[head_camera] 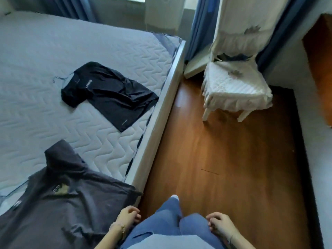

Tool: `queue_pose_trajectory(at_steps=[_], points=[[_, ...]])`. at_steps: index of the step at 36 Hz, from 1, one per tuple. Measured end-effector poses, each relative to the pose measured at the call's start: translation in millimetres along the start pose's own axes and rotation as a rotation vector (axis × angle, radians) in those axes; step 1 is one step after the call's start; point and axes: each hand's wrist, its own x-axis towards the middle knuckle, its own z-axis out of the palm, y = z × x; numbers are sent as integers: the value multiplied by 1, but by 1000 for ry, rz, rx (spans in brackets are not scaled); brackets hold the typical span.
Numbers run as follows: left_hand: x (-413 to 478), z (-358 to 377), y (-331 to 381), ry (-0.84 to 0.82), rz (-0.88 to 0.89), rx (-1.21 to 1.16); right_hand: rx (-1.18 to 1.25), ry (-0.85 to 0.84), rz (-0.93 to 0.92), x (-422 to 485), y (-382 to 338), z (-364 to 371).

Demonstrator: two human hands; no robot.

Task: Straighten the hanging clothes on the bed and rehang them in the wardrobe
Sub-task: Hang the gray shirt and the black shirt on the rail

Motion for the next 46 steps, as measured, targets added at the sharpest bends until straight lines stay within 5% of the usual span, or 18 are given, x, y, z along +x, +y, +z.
queue_pose_trajectory(at_steps=[11, 24, 38, 46], points=[[44, 13, 149, 23, -89, -266, -311, 64, 3, 129, -184, -38], [108, 10, 391, 206, -72, -755, -660, -61, -74, 273, -458, -37], [131, 9, 350, 378, -481, -1013, -1152, -437, -349, 334, -642, 156], [153, -16, 355, 263, -636, -1052, -1145, -533, -238, 333, -679, 235]])
